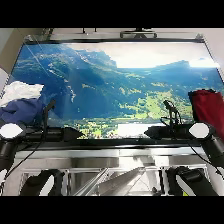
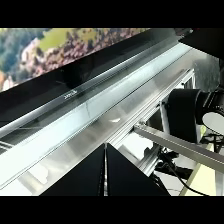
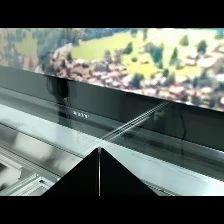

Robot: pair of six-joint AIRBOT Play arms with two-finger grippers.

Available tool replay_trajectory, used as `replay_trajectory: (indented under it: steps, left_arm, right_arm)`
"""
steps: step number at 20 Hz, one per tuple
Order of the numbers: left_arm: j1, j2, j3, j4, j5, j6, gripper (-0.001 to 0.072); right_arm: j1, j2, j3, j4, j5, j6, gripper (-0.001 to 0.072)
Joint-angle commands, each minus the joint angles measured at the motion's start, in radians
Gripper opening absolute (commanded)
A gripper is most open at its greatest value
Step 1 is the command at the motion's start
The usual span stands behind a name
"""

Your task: Fold the shirts.

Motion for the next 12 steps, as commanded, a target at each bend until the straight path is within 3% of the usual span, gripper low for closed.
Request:
replay_trajectory:
  steps: [1, 12]
  left_arm:
    - [-0.001, 0.001, 0.0, 0.0, 0.0, 0.001, 0.0003]
    - [-0.001, 0.001, 0.0, 0.0, 0.0, 0.001, 0.0002]
  right_arm:
    - [0.001, -0.001, 0.0, 0.0, -0.002, 0.001, 0.0019]
    - [0.001, -0.015, 0.0, 0.016, -0.002, 0.0, 0.002]
